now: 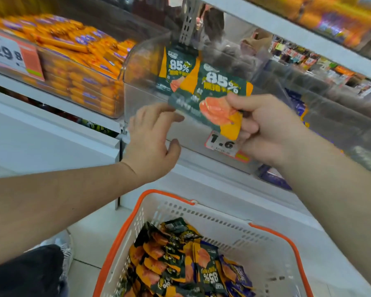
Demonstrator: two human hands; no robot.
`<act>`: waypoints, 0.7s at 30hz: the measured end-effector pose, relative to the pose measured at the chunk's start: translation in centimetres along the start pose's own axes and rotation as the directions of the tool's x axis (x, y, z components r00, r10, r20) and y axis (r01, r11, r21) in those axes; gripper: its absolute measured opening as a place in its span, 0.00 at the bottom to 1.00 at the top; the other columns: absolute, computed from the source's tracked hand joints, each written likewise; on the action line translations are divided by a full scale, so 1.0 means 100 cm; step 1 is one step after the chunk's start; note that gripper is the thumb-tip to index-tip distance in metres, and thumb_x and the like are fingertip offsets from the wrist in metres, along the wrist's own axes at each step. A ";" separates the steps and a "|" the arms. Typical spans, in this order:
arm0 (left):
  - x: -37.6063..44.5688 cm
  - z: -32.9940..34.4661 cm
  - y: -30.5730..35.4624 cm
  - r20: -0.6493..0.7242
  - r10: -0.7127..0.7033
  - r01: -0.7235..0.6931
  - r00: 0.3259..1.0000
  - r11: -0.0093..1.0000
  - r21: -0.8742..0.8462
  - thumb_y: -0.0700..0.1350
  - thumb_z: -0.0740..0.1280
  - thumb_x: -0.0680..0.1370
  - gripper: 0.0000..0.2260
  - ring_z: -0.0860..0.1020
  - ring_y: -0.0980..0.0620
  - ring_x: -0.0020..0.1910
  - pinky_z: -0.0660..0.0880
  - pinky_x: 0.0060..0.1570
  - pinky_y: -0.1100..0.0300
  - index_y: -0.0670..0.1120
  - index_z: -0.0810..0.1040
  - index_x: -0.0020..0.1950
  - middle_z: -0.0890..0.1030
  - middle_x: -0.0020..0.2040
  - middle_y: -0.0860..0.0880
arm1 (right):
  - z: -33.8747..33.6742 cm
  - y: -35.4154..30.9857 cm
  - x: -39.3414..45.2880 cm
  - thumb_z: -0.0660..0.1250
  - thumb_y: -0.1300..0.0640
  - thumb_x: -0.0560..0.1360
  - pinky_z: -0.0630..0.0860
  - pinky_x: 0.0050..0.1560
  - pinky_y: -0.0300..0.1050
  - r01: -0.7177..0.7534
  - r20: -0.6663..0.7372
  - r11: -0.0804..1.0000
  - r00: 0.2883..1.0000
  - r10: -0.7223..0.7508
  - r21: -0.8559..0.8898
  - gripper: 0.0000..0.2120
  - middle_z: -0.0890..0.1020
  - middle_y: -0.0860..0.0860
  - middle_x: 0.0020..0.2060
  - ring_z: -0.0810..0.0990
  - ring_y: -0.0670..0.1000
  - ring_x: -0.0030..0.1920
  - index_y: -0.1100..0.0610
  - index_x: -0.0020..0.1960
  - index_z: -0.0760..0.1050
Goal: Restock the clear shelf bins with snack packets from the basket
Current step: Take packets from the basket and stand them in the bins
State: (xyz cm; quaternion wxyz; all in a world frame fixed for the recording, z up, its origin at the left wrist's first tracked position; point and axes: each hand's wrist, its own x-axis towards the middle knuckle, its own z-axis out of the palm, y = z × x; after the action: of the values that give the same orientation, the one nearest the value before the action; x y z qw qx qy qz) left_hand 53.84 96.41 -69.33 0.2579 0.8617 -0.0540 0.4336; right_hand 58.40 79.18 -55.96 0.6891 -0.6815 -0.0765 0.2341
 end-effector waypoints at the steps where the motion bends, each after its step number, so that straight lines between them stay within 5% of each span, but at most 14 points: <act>1: 0.005 0.000 0.001 0.008 0.047 -0.047 0.999 0.997 0.054 0.46 0.63 0.67 0.22 0.67 0.43 0.62 0.61 0.58 0.53 0.45 0.71 0.62 0.69 0.63 0.47 | 0.001 -0.008 0.008 0.60 0.60 0.80 0.52 0.22 0.35 -0.005 -0.009 0.999 1.000 0.005 0.036 0.14 0.64 0.47 0.19 0.56 0.44 0.20 0.64 0.62 0.75; 4: 0.016 0.003 -0.007 0.071 0.096 -0.109 0.993 0.972 0.209 0.47 0.64 0.66 0.30 0.63 0.42 0.72 0.58 0.68 0.44 0.43 0.70 0.68 0.70 0.71 0.44 | -0.001 -0.022 0.046 0.62 0.60 0.79 0.55 0.20 0.35 -0.028 -0.152 0.998 0.988 0.035 0.051 0.03 0.67 0.47 0.28 0.58 0.43 0.18 0.55 0.48 0.72; 6: 0.019 0.006 -0.016 0.118 0.114 -0.145 0.986 0.945 0.292 0.47 0.65 0.66 0.32 0.62 0.42 0.74 0.55 0.71 0.43 0.42 0.69 0.70 0.71 0.72 0.43 | -0.004 -0.023 0.075 0.65 0.59 0.79 0.55 0.21 0.35 -0.065 -0.288 0.997 0.956 0.048 -0.050 0.11 0.66 0.47 0.26 0.58 0.43 0.19 0.52 0.39 0.68; 9: 0.020 0.012 -0.026 0.106 0.158 -0.186 0.982 0.914 0.360 0.45 0.64 0.65 0.33 0.63 0.43 0.73 0.53 0.72 0.44 0.42 0.69 0.71 0.72 0.70 0.45 | -0.003 -0.018 0.113 0.69 0.58 0.76 0.58 0.25 0.36 -0.069 -0.382 0.958 0.923 -0.045 -0.279 0.06 0.71 0.49 0.30 0.64 0.44 0.23 0.54 0.43 0.74; 13: 0.018 0.023 -0.028 0.020 0.183 -0.178 0.983 0.917 0.357 0.46 0.63 0.63 0.34 0.64 0.42 0.72 0.54 0.72 0.42 0.43 0.67 0.71 0.69 0.67 0.46 | 0.007 -0.013 0.156 0.71 0.58 0.74 0.63 0.27 0.41 -0.009 -0.338 0.862 0.922 -0.189 -0.506 0.09 0.78 0.54 0.34 0.72 0.50 0.29 0.55 0.40 0.72; 21: 0.019 0.035 -0.029 -0.059 0.202 -0.174 0.978 0.933 0.316 0.46 0.63 0.63 0.33 0.63 0.43 0.71 0.50 0.74 0.44 0.44 0.65 0.69 0.66 0.66 0.49 | 0.024 -0.003 0.216 0.68 0.53 0.78 0.73 0.39 0.45 0.064 -0.214 0.795 0.947 -0.239 -0.603 0.08 0.85 0.57 0.42 0.78 0.54 0.38 0.56 0.43 0.76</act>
State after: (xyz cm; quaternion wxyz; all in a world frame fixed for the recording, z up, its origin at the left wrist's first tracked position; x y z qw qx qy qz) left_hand 58.40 97.46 -70.74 0.0792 0.8618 -0.0560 0.4979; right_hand 76.41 90.58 -60.10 0.4640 -0.8788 -0.1020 0.0439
